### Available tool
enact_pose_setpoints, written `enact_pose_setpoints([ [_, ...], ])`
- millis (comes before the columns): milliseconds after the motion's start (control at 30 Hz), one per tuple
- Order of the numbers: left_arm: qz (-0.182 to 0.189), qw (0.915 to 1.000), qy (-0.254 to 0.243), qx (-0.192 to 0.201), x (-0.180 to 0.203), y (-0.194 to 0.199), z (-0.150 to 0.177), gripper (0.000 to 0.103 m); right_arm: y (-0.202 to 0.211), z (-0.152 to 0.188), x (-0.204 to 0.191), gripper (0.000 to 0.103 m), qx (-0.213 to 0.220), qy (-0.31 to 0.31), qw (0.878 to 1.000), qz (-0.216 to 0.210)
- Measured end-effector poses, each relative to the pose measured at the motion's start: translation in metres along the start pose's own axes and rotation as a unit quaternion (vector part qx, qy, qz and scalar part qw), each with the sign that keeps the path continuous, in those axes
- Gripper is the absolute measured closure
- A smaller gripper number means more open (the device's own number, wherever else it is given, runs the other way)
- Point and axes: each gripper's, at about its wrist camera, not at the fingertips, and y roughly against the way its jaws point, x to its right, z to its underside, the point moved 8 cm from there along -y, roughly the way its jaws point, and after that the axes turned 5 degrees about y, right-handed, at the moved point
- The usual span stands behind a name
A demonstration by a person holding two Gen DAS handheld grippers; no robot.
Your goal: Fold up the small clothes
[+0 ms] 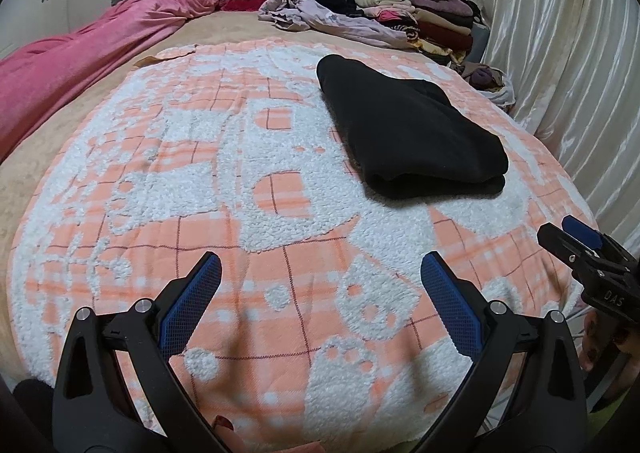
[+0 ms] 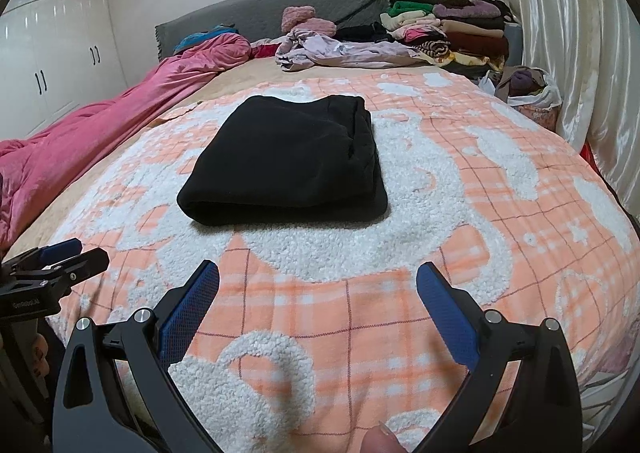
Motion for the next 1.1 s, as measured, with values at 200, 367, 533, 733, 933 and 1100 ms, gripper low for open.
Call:
enact_pose_setpoints([
  [200, -0.003, 1.0, 0.0, 0.0, -0.0005, 0.0003, 0.0005, 0.01, -0.0004, -0.0003, -0.0003, 0.004, 0.0, 0.0, 1.0, 0.001],
  [367, -0.003, 1.0, 0.0, -0.001, -0.0003, 0.0001, 0.0007, 0.01, -0.0003, 0.0001, -0.0008, 0.004, -0.001, 0.002, 1.0, 0.0],
  [533, -0.002, 1.0, 0.0, 0.0, 0.0, 0.0005, 0.0005, 0.01, -0.0002, 0.0011, -0.0026, 0.004, -0.002, 0.001, 1.0, -0.001],
  [733, -0.003, 1.0, 0.0, -0.001, -0.0003, 0.0008, 0.0004, 0.01, -0.0007, 0.0014, -0.0031, 0.004, -0.002, 0.001, 1.0, -0.002],
  [933, -0.003, 1.0, 0.0, 0.002, -0.0003, 0.0017, -0.0001, 0.01, -0.0008, 0.0013, -0.0033, 0.004, -0.002, 0.001, 1.0, -0.001],
  [1100, -0.004, 1.0, 0.002, 0.001, -0.0018, 0.0025, 0.0002, 0.01, -0.0008, 0.0009, -0.0034, 0.004, -0.002, 0.001, 1.0, 0.0],
])
